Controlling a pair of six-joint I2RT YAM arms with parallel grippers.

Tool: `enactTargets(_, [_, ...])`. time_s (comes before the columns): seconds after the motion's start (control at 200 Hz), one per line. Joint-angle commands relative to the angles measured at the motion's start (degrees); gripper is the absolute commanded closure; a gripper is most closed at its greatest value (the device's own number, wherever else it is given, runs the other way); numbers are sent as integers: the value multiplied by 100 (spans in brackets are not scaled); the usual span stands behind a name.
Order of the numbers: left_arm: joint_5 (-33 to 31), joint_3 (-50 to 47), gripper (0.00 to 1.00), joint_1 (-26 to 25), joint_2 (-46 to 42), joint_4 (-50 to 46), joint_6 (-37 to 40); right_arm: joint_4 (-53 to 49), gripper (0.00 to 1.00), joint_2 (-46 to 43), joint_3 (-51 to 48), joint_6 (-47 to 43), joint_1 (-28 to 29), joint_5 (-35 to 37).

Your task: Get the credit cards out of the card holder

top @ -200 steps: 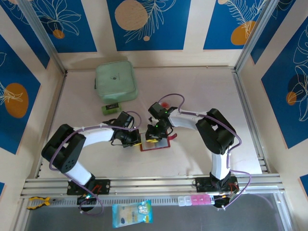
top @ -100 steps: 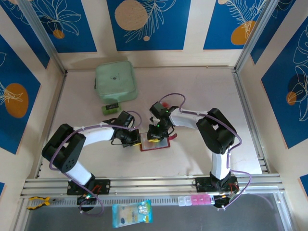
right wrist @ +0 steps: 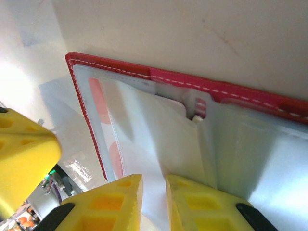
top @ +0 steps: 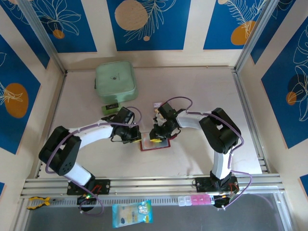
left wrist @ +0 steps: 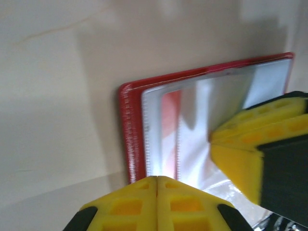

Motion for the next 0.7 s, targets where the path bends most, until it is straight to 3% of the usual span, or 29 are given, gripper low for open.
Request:
enactTargets(0.0, [203,114,90,-81,-124,42,-139,182,80,-12,-322,-45,-125,-221])
enactTargets(0.23, [478,-151,76,-156,17,912,-641,576,85,95,-576,-2,-276,-556])
enactTargets(0.695, [509,-200,68,-246,496,1231,-836,1194,87,180,-901,118,-510,-1055])
